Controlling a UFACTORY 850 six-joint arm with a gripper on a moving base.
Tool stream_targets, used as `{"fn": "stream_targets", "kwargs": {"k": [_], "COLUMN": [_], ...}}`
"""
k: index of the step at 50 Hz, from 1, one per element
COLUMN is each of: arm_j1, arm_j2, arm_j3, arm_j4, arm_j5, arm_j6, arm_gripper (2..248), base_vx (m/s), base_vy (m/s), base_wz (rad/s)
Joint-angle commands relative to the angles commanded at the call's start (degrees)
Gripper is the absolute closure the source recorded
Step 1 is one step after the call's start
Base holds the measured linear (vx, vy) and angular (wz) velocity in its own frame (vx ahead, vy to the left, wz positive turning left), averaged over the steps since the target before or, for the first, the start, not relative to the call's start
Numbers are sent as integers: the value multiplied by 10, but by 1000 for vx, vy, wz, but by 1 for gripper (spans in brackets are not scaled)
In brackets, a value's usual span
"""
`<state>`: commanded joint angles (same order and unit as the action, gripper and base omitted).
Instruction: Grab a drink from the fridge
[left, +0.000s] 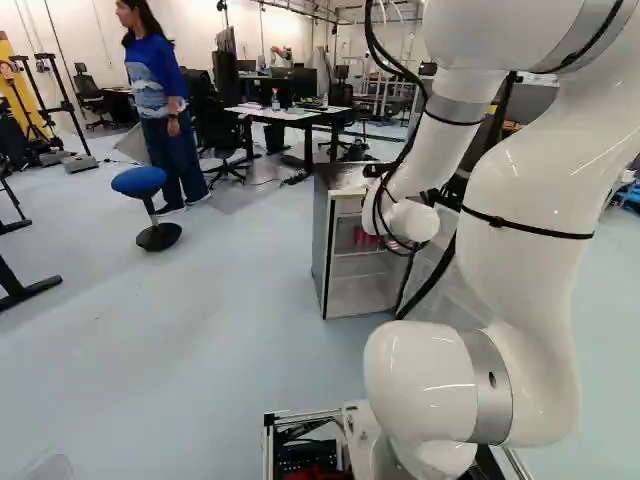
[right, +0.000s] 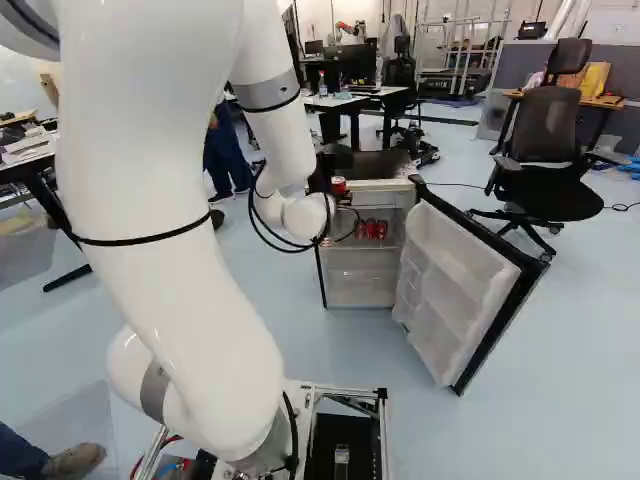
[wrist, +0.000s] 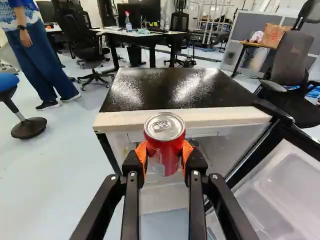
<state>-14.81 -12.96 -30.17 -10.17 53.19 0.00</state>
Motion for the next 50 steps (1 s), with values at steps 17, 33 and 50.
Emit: {"fn": "stream_targets", "kwargs": {"k": [17,33,50], "arm_j1": [0,0,0], "arm_j2": [1,-1,-7], "arm_j3": [-26,-52,-84], "arm_j4": [0,0,0], "arm_j5": [-17,-34,-54], "arm_j6": [0,0,0], "arm_gripper": [158,158,158], "base_vx": [0,0,0], "base_vy": [0,0,0], "base_wz": [0,0,0]}}
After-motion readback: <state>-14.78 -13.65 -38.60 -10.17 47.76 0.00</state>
